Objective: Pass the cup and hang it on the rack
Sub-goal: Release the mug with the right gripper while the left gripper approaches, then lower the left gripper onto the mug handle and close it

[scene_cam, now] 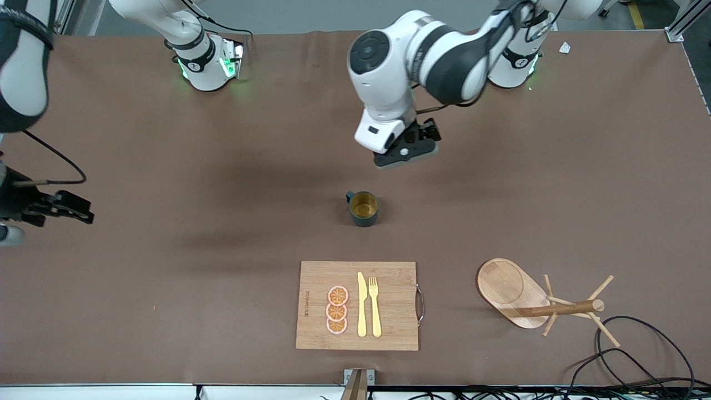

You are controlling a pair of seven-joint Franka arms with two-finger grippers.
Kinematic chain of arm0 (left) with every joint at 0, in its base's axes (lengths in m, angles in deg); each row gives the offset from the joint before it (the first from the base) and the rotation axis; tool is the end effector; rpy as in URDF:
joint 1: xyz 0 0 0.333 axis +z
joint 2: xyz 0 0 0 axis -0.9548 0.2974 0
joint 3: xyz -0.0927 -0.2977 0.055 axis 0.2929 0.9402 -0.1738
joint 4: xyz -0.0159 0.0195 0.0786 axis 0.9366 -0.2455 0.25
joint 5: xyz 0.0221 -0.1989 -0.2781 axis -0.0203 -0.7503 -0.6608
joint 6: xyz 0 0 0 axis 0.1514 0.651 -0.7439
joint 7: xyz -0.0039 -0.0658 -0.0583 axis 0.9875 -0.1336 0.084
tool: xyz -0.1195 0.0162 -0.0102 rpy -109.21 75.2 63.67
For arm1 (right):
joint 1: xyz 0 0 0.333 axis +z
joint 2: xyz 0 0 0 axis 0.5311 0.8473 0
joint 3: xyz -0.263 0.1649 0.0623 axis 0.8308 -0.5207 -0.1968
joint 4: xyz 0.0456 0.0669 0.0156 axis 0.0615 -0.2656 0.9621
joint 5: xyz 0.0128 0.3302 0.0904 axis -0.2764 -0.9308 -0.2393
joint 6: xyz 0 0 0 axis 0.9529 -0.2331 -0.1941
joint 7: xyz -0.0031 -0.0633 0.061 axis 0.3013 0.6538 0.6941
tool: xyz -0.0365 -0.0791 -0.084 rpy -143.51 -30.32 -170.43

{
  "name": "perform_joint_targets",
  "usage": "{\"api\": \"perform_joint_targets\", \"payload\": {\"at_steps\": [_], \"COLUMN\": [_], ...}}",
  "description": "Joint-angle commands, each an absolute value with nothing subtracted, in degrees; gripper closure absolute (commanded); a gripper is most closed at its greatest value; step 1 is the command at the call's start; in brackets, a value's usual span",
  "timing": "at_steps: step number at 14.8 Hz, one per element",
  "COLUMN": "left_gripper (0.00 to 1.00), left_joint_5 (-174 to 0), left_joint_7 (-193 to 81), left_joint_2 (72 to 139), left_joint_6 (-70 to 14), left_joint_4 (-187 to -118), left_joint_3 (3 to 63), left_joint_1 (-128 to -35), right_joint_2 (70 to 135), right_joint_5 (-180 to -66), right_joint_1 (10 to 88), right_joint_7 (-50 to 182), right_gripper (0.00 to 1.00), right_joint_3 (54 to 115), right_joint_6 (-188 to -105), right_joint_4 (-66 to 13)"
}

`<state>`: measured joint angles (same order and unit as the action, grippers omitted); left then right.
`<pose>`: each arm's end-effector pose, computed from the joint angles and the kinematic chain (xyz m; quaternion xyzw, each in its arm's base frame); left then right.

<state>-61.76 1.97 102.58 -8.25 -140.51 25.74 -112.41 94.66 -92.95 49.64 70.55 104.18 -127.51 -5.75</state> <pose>0.4144 -0.4333 0.4271 -0.9851 -0.0873 -0.0288 0.1456 0.5920 -0.0300 0.5683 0.9992 0.0197 0.0337 0.0050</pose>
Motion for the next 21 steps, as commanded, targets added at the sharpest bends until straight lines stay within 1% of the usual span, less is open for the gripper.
{"api": "perform_joint_targets", "payload": {"at_steps": [1, 4, 5, 6, 8, 11, 12, 15, 17, 18, 19, 20, 21], "left_gripper": [0.0, 0.0, 0.0, 0.0, 0.0, 0.0, 0.0, 0.01, 0.04, 0.08, 0.16, 0.22, 0.24], "left_joint_5": [-60.21, -57.07, -54.09, -51.1, -44.78, -39.83, -38.52, -33.32, -33.06, -32.88, -32.88, -32.97, -32.97], "left_joint_7": [9.84, 21.94, 27.74, 32.23, 37.7, 41.93, 44.64, 52.3, 54.59, 54.95, 55.21, 56.44, 58.36], "left_joint_2": [105.82, 109.77, 111.96, 114.94, 121.18, 126.03, 127.44, 130.52, 132.36, 133.07, 133.34, 133.51, 133.95], "left_joint_6": [-10.28, -15.46, -16.78, -16.88, -16.88, -17.49, -18.37, -21.27, -21.28, -21.28, -21.28, -21.28, -21.45], "left_joint_4": [-139.07, -138.89, -137.67, -135.66, -131.18, -128.0, -127.47, -127.03, -126.59, -125.89, -125.62, -125.62, -125.36], "left_joint_3": [25.43, 25.16, 25.25, 25.17, 24.9, 24.55, 24.37, 23.76, 22.89, 22.44, 22.18, 20.96, 20.42], "left_joint_1": [-116.28, -121.55, -122.7, -123.93, -126.74, -128.24, -128.86, -130.0, -130.18, -130.53, -131.05, -131.32, -131.84], "right_joint_2": [88.94, 86.91, 86.56, 86.38, 85.42, 83.14, 82.17, 78.84, 76.11, 74.45, 72.43, 71.8, 71.62], "right_joint_5": [-91.56, -91.56, -91.56, -91.56, -90.52, -88.58, -88.14, -87.87, -87.87, -87.78, -87.78, -87.7, -87.7], "right_joint_1": [49.3, 49.3, 48.26, 45.12, 36.77, 26.84, 25.41, 25.4, 25.75, 25.66, 25.57, 25.49, 25.22], "right_joint_7": [70.09, 67.72, 67.63, 67.71, 67.63, 67.54, 67.45, 67.36, 67.1, 67.01, 66.57, 65.18, 64.47], "right_gripper": [0.0, 0.0, 0.0, 0.0, 0.0, 0.0, 0.0, 0.0, 0.0, 0.0, 0.0, 0.0, 0.0], "right_joint_3": [103.52, 102.9, 102.2, 98.72, 89.58, 78.86, 76.9, 76.8, 77.06, 77.15, 77.15, 77.15, 77.15], "right_joint_6": [-127.59, -126.63, -126.45, -126.45, -126.45, -126.8, -126.89, -126.89, -127.41, -128.64, -129.78, -129.7, -129.27], "right_joint_4": [-11.25, -12.57, -12.57, -12.57, -13.01, -15.2, -16.08, -19.41, -22.49, -24.85, -27.4, -28.64, -28.57]}}
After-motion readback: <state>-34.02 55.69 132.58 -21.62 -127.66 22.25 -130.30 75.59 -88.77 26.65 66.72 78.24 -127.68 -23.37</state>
